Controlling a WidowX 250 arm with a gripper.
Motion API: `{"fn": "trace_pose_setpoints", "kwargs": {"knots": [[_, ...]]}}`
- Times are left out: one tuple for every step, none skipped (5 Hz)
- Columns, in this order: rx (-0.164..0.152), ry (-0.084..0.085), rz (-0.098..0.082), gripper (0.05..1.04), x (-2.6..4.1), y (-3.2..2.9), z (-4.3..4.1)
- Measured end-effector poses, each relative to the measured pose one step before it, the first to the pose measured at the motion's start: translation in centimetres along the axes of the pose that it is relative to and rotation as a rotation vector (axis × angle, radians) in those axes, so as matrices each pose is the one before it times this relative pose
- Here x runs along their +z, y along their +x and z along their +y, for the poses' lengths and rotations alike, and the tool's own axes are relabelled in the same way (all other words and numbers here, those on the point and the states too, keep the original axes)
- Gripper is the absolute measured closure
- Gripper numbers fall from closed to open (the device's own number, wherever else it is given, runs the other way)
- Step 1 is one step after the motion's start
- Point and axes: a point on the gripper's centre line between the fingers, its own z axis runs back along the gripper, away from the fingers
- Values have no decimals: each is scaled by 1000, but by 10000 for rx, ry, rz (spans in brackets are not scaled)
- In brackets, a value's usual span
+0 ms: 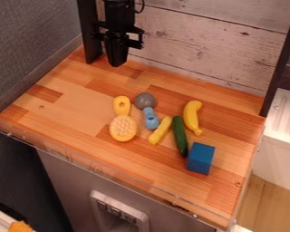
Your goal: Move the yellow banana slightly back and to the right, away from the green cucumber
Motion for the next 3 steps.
{"fn": "trace_pose_setpoints", "kwargs": {"knots": [[-903,-19,480,850,-1811,-1143,-1861],[-1950,351,-405,598,1958,-1114,-4403],[-1808,158,94,286,273,-846,-3857]]}}
